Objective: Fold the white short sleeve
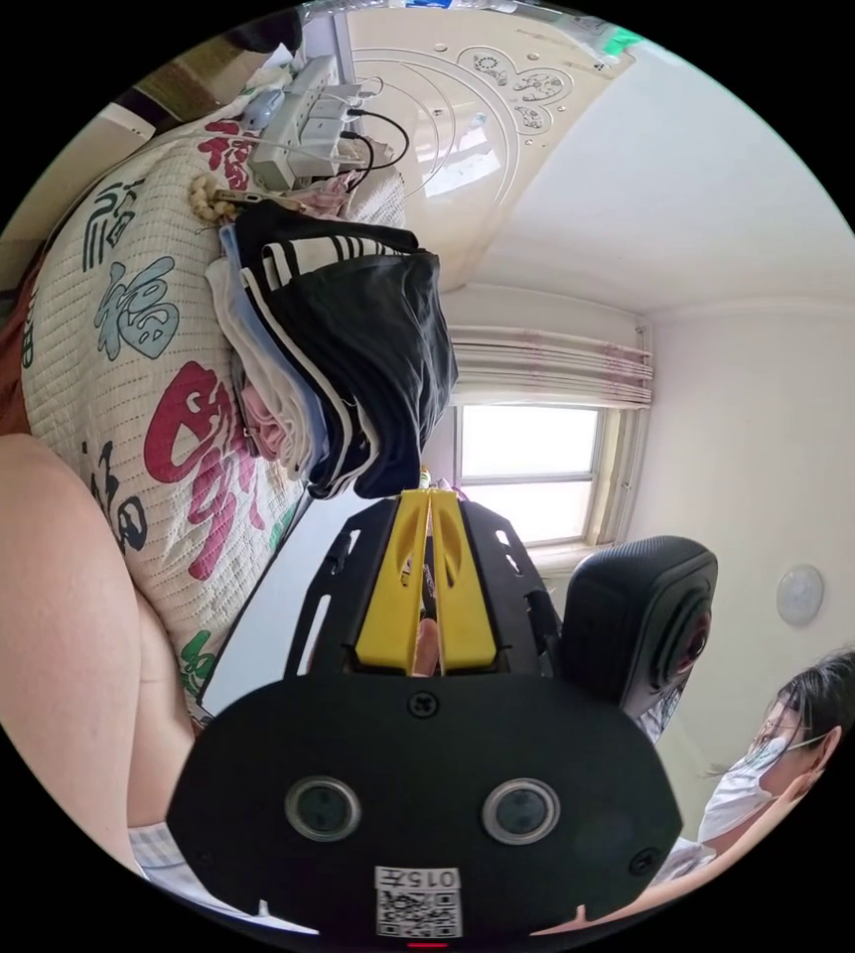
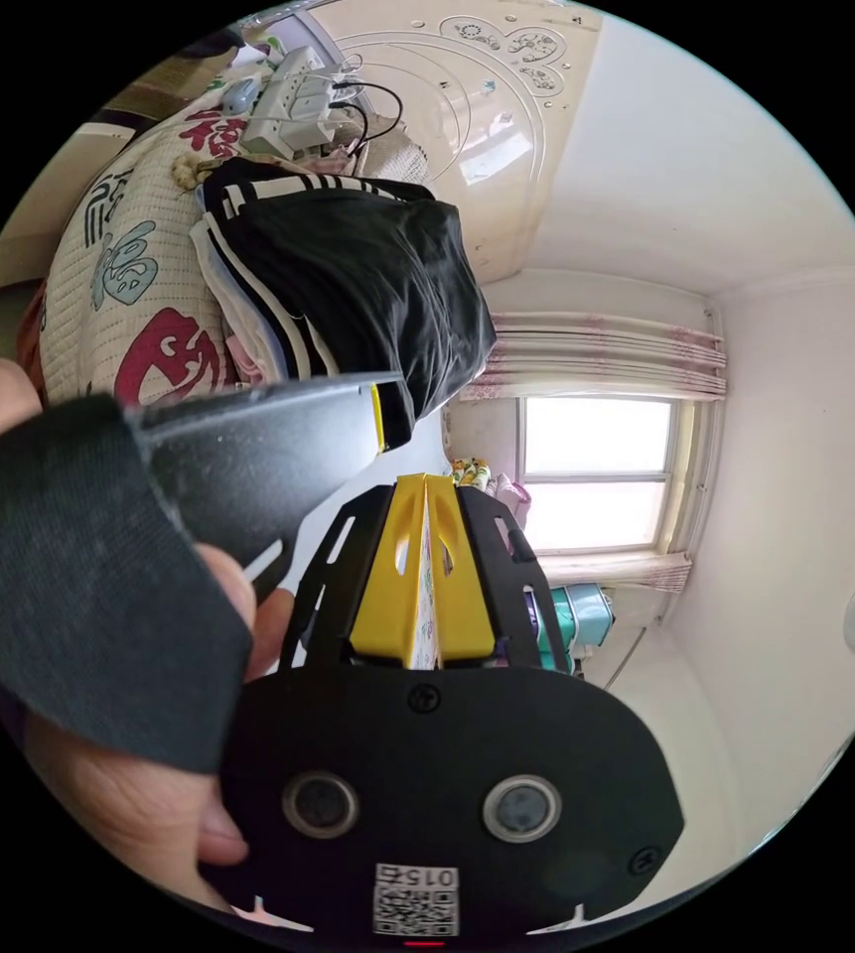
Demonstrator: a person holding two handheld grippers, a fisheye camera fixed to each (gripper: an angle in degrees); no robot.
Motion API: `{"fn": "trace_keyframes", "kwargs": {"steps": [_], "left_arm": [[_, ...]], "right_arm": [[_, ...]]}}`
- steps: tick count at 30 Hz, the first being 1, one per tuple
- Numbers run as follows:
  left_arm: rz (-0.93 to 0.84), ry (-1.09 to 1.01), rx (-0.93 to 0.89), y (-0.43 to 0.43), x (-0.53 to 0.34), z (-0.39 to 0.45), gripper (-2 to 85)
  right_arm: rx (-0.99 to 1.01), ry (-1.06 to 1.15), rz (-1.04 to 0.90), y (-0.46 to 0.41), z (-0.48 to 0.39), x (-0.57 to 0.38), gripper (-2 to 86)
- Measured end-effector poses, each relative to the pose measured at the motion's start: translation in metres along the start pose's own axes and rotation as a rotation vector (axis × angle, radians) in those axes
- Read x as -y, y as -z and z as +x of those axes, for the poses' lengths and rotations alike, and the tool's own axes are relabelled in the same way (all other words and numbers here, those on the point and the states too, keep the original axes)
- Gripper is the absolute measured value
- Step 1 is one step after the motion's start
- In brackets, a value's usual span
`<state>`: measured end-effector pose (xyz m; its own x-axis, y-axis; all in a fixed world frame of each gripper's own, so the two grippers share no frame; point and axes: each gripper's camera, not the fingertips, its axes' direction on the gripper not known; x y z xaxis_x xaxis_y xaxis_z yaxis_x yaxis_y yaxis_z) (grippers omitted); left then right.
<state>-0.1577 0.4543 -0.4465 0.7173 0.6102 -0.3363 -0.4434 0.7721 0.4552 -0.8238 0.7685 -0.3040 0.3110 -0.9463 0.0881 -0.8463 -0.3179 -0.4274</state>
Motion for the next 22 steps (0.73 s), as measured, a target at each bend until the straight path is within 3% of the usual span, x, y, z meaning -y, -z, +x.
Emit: {"fn": "trace_keyframes", "kwargs": {"steps": [22], "left_arm": [[0.008, 0.017, -0.001, 0.010, 0.012, -0.019, -0.9]], "right_arm": [[0.000, 0.020, 0.004, -0.003, -0.042, 0.029, -1.0]]}}
